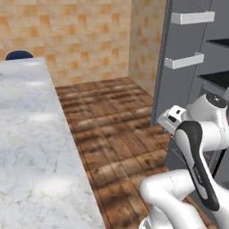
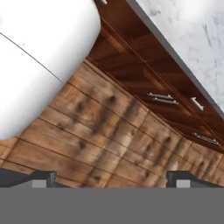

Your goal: Retrieve the bottle and the shaker from the cabinet and place them next to the mixing bowl on the counter. Then add garlic from the fridge to the mixing bowl.

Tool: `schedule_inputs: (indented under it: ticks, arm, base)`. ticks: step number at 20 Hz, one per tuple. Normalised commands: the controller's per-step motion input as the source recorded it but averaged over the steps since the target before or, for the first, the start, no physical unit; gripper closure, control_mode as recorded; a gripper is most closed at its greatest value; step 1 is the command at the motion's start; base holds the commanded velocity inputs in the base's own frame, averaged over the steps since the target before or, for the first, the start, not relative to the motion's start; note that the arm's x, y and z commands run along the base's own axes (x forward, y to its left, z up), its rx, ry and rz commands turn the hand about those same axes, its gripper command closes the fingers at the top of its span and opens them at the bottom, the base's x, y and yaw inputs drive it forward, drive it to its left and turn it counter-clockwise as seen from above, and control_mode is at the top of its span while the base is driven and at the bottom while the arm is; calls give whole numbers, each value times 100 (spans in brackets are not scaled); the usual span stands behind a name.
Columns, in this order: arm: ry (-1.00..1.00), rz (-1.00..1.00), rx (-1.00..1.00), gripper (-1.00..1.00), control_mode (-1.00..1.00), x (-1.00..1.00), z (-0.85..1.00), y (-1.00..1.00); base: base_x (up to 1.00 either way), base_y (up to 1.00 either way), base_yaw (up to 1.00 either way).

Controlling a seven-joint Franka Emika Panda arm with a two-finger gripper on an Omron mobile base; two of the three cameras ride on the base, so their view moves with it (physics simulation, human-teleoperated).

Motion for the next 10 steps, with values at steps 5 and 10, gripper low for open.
schedule_inputs:
  ticks: [5, 10]
  arm:
    - [0, 0, 0, -100, 100, 0, 0, 0]
    - [0, 0, 0, -100, 100, 0, 0, 0]
  base:
    - [87, 84, -30]
    - [100, 81, -23]
